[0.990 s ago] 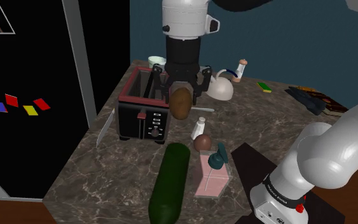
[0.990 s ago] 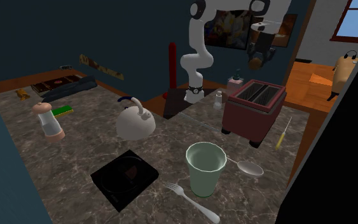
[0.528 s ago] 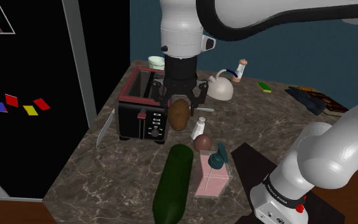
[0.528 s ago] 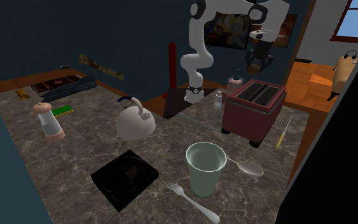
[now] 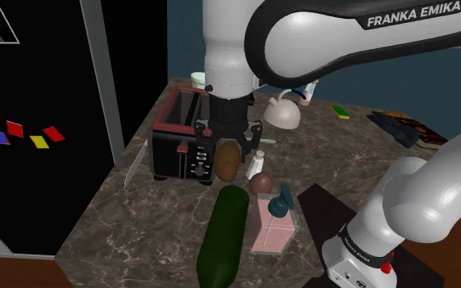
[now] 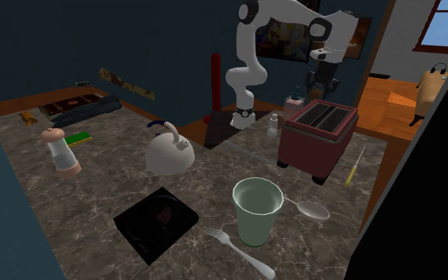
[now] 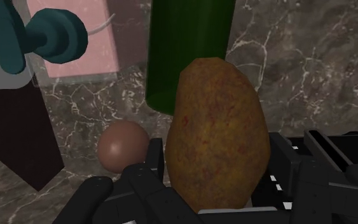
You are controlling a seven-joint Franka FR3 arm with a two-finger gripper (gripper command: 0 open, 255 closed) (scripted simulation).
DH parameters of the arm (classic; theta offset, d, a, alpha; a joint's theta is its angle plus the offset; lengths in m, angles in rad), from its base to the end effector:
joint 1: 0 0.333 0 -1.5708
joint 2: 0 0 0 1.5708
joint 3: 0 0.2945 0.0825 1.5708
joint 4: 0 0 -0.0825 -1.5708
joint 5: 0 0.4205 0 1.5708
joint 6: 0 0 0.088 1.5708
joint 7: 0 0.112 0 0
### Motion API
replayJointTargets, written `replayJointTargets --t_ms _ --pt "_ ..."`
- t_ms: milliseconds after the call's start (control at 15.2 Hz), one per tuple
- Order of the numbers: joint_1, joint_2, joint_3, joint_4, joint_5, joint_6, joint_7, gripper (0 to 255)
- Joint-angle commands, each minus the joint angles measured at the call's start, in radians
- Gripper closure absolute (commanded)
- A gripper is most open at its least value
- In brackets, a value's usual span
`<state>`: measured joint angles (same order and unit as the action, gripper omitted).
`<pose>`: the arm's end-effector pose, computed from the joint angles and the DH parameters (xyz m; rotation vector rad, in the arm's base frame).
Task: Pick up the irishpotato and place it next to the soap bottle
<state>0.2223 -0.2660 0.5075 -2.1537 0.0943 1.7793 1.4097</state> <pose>0.3675 0.3500 0.4474 2.8043 -1.0715 -0.0526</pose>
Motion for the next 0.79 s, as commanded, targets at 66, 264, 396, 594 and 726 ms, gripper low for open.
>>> replayJointTargets --t_ms 66,264,396,594,726 --pt "0.001 0.008 0.005 -0.034 -0.001 0.042 0.004 255" --pt "0.001 0.02 0.01 -0.065 -0.003 0.084 0.008 255" --pt "0.002 0.028 0.014 -0.085 -0.005 0.111 0.011 255" --pt "0.001 0.043 0.02 -0.113 -0.01 0.153 0.017 255" --pt "0.001 0.055 0.023 -0.13 -0.014 0.181 0.021 255"
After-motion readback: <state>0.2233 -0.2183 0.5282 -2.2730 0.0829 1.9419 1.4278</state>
